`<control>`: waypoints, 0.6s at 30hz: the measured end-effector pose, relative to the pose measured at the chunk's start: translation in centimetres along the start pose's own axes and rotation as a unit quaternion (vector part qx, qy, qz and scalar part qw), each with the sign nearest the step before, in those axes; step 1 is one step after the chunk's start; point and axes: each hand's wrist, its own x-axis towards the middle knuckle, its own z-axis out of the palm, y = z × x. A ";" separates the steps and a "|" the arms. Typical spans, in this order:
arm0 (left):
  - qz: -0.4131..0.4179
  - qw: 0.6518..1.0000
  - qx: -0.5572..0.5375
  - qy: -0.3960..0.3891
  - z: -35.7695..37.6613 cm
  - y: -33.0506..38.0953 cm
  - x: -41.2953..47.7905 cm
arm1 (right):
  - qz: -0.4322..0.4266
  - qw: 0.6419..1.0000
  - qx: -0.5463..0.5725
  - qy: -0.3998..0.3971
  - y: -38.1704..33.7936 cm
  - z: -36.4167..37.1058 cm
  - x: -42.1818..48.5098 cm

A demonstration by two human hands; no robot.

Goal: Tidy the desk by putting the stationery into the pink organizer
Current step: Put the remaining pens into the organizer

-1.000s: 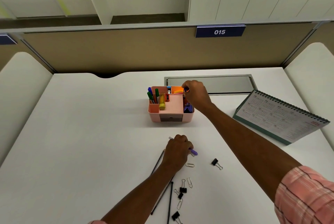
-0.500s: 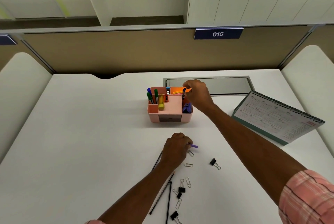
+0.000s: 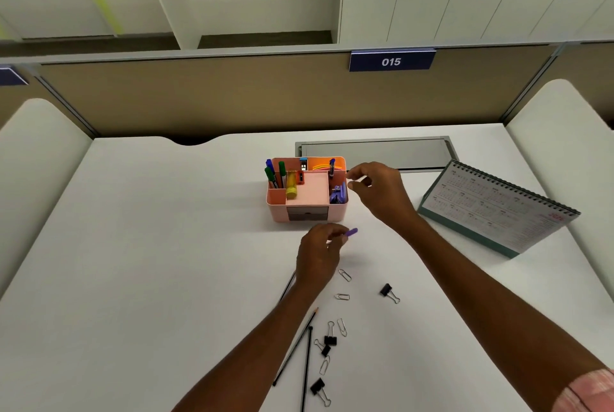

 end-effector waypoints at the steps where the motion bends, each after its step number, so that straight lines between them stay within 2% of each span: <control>1: -0.012 1.000 -0.020 0.003 -0.1 0.3 0.0 | 0.003 1.000 0.010 -0.008 0.0 -0.3 -0.9; 5: -0.034 0.996 -0.076 0.031 -0.7 1.9 0.3 | 0.002 0.996 0.056 -0.066 0.6 -1.4 -3.8; 9: -0.044 0.991 -0.113 0.056 -1.2 3.8 0.7 | 0.002 0.994 0.074 -0.083 1.1 -2.3 -5.1; 13: -0.041 0.992 -0.103 0.058 -1.4 5.1 1.1 | 0.002 0.995 0.089 -0.053 0.5 -2.9 -5.1; 18: -0.040 0.988 -0.142 0.054 -1.5 6.5 0.8 | -0.008 0.996 0.090 -0.026 -0.9 -3.6 -4.4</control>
